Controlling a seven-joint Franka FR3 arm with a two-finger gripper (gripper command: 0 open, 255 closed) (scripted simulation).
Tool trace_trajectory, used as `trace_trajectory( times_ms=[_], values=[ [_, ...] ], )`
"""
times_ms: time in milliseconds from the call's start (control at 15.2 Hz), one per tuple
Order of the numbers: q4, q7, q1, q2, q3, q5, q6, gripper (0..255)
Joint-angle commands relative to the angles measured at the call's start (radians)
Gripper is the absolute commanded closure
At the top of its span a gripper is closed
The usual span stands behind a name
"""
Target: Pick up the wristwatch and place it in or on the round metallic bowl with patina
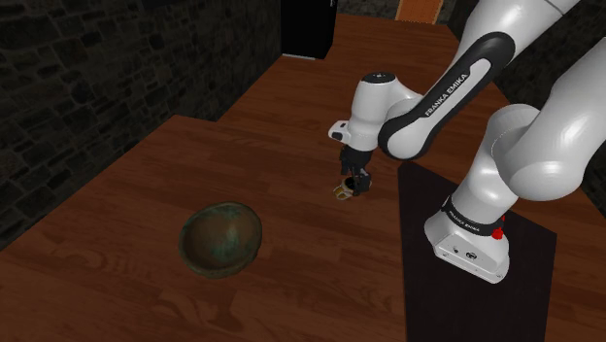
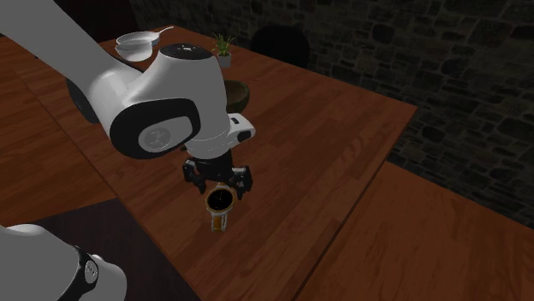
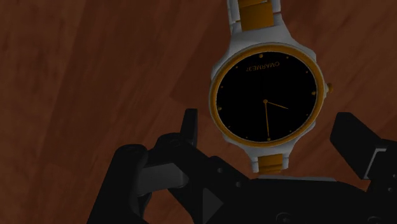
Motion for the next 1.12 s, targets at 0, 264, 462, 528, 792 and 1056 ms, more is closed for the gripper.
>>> trace_trajectory(
  times_ms=[0,264,462,528,792,1056],
  values=[
    [0.000,0.000,0.000,0.004,0.000,0.000,0.004,0],
    [0.000,0.000,0.000,0.004,0.000,0.000,0.004,0],
    [0.000,0.000,0.000,0.004,0.000,0.000,0.004,255],
    [0.000,0.000,0.000,0.003,0.000,0.000,0.004,255],
    [-0.001,0.000,0.000,0.003,0.000,0.000,0.004,255],
    [0.000,0.001,-0.001,-0.018,0.001,-0.001,-0.018,255]
  ],
)
